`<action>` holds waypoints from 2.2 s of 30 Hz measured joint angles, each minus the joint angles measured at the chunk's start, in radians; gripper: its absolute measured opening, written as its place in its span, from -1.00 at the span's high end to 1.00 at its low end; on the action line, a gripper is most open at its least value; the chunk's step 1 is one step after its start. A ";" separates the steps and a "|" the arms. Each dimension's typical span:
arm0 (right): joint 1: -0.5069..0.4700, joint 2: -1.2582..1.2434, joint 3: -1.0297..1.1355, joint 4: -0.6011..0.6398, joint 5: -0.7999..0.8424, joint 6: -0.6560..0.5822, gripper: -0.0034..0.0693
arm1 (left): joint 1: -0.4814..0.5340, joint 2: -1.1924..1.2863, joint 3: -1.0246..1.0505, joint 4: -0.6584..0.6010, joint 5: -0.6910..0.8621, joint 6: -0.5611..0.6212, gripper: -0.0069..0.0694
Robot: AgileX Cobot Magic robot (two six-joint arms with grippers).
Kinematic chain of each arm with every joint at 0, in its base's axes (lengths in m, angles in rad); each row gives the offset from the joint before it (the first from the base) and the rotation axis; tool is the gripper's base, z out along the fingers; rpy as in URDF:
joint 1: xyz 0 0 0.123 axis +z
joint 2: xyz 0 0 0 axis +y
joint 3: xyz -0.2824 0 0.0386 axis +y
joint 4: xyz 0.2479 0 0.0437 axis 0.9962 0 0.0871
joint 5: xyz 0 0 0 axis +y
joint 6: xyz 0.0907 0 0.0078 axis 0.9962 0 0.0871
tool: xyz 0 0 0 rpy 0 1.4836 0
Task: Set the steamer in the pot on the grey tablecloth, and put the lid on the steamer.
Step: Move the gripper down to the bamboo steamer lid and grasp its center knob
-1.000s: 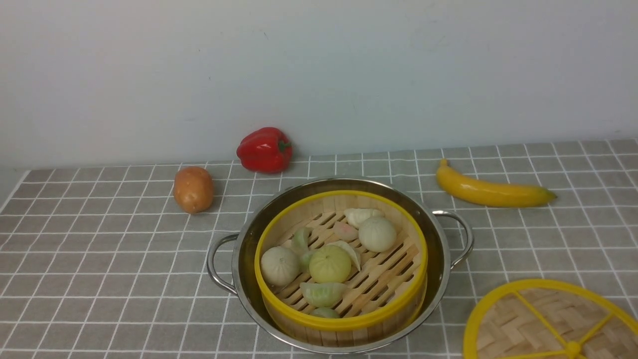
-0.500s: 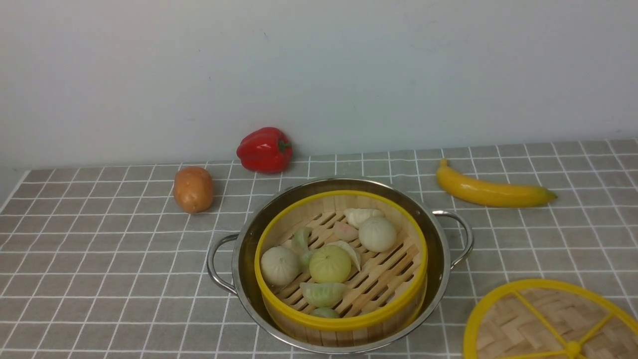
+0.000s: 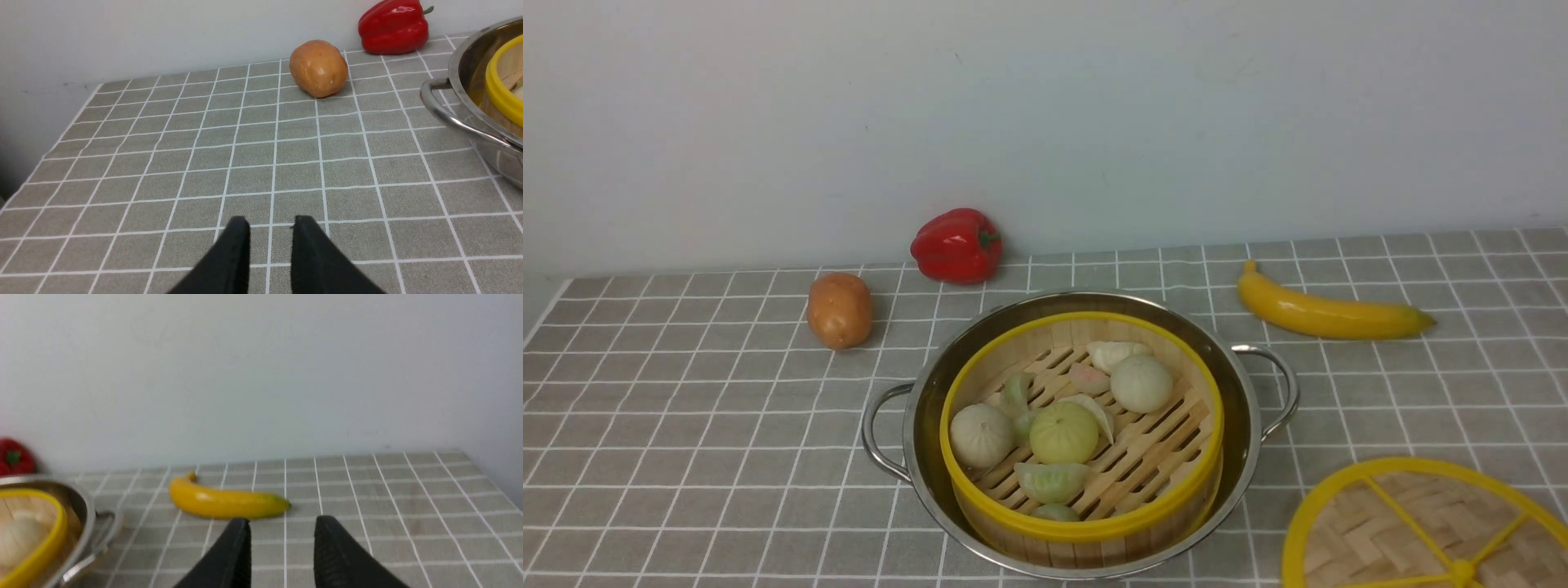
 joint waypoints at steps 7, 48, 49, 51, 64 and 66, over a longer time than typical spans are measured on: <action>0.000 0.158 -0.196 0.002 0.050 0.022 0.24 | 0.000 0.000 0.000 0.000 0.000 0.004 0.40; 0.000 0.649 -0.515 0.391 0.837 -0.507 0.24 | 0.000 0.000 0.000 0.001 0.000 0.004 0.24; 0.000 0.653 -0.515 0.394 0.834 -0.516 0.24 | 0.000 0.000 0.000 0.001 0.000 0.004 0.24; 0.001 0.704 -0.516 0.426 0.828 -0.605 0.24 | 0.000 0.000 0.000 0.001 0.000 0.004 0.23; 0.183 1.041 -0.517 0.475 0.594 -0.937 0.24 | 0.000 0.000 0.000 0.001 0.000 0.004 0.18; 0.193 1.077 -0.517 0.470 0.551 -0.937 0.24 | 0.000 0.000 0.000 0.001 0.000 0.004 0.18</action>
